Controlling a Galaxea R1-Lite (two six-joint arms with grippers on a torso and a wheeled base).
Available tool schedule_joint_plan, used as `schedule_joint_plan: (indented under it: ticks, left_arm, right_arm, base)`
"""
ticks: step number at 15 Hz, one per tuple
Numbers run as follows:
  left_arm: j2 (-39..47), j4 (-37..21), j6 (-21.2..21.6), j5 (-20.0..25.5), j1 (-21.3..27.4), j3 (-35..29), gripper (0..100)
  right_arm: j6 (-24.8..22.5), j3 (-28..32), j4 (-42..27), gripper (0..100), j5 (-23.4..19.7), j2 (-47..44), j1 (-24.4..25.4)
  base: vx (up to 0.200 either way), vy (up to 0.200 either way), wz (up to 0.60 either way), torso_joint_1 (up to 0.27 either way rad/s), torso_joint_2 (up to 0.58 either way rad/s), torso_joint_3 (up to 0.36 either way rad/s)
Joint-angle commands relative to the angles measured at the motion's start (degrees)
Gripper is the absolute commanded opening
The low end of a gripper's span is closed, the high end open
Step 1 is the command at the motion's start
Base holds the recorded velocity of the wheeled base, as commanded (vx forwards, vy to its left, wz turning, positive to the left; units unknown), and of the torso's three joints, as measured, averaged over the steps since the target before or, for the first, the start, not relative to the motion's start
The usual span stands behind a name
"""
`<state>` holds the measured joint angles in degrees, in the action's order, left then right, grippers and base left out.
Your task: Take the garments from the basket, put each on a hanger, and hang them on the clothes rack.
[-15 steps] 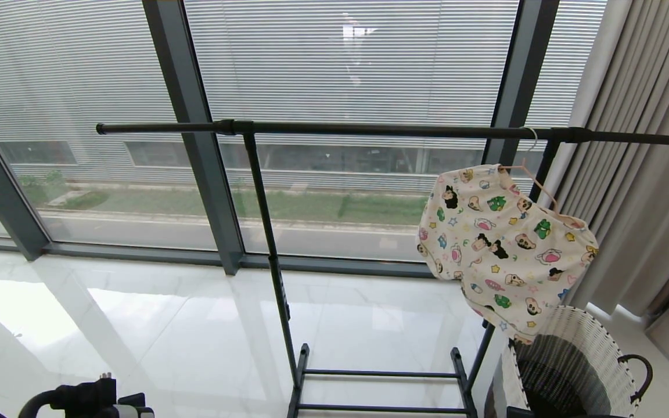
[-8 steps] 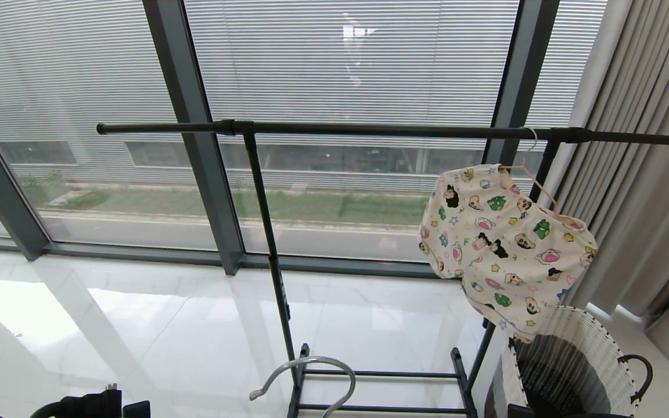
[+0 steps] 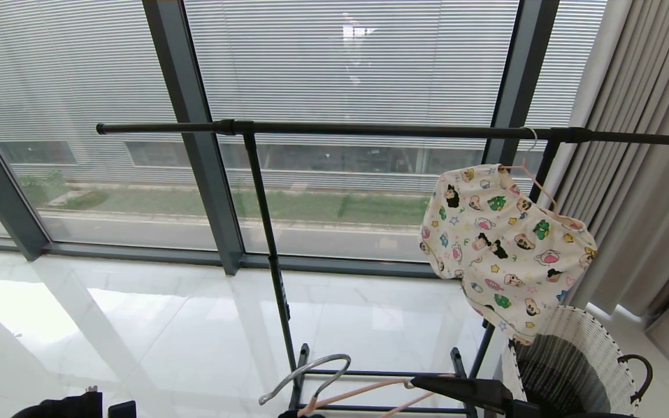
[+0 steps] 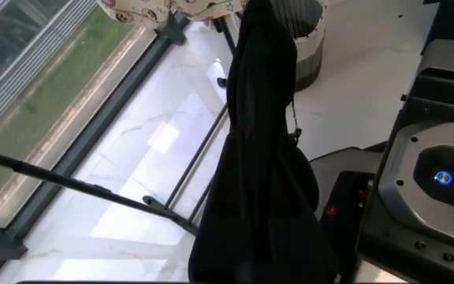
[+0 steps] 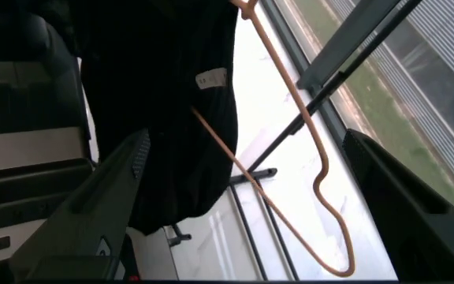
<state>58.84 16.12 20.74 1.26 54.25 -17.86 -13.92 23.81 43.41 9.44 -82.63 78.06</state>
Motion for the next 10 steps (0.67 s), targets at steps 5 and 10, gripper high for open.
schedule_joint_plan:
  ticks: [5,10]
  left_arm:
    - [-2.68,2.69,0.18,-0.55,-11.53,-3.32,0]
    - [-2.59,2.69,0.36,-0.55,-12.06,-9.47,0]
  right_arm:
    - [3.99,0.27,0.01,100,-0.38,-4.38,-0.01]
    - [22.18,10.91,0.53,100,2.87,-18.01,-1.50]
  base:
    - [0.000,0.000,0.00,0.000,0.00,0.000]
    - [0.000,0.000,0.00,0.000,0.00,0.000]
